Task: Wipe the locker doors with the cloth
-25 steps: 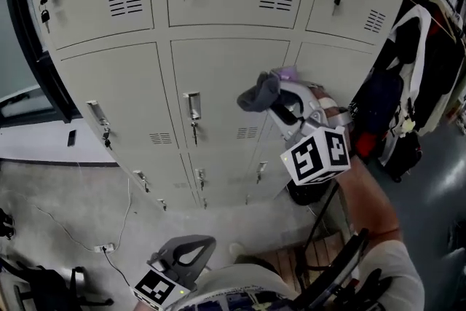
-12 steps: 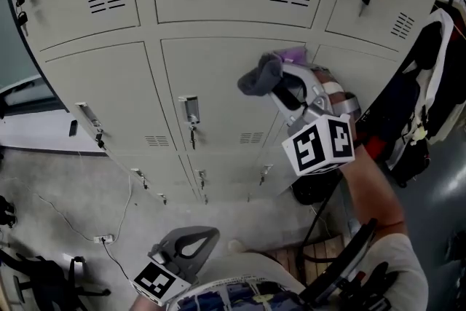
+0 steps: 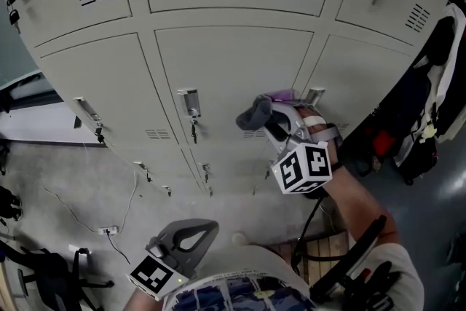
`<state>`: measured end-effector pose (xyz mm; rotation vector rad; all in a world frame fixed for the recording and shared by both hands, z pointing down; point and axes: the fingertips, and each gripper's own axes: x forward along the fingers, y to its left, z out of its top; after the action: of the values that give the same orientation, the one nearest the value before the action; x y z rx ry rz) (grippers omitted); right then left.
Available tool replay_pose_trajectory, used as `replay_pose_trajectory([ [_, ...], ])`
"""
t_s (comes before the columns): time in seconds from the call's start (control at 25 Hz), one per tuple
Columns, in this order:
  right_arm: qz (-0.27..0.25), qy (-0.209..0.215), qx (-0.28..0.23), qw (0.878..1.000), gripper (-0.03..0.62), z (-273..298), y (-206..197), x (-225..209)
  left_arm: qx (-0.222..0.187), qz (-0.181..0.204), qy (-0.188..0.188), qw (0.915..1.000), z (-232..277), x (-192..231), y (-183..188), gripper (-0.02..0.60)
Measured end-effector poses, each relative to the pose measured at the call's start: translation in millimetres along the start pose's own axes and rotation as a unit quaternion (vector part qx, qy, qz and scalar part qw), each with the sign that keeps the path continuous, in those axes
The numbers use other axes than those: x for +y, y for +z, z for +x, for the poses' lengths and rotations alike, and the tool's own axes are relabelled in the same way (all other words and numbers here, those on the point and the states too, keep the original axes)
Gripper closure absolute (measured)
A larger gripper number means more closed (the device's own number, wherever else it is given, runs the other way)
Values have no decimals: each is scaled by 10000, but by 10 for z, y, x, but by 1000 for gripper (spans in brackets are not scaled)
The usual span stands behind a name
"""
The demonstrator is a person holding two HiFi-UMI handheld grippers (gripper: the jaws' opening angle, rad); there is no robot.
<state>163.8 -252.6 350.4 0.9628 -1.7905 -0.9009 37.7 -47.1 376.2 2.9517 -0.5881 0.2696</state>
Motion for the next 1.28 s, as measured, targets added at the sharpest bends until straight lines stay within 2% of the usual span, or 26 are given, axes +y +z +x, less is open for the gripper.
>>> replay_pose_trajectory([
  [0.36,451,714,201,9962,480,334,-359,817,29,66,34,10000,81,58,35,578],
  [0.64,438,1258,395,9903,480,592,-585,1415,92,33,37,9999,125,46,9,578],
  [0.88,434,1648,581,9837,480,721,-749,1744,133,52,50,9999,102,23,-34,578],
  [1.08,419,1705,625,9825,480,528,-609,1615,108,144,80,9998,45,17,-54,578],
  [1.2,339,1578,499,9856,480,255,-326,1252,70,83,69,9999,14,15,-52,578],
  [1.28,251,1314,349,9904,480,82,-101,892,35,87,31,10000,7,4,-44,578],
])
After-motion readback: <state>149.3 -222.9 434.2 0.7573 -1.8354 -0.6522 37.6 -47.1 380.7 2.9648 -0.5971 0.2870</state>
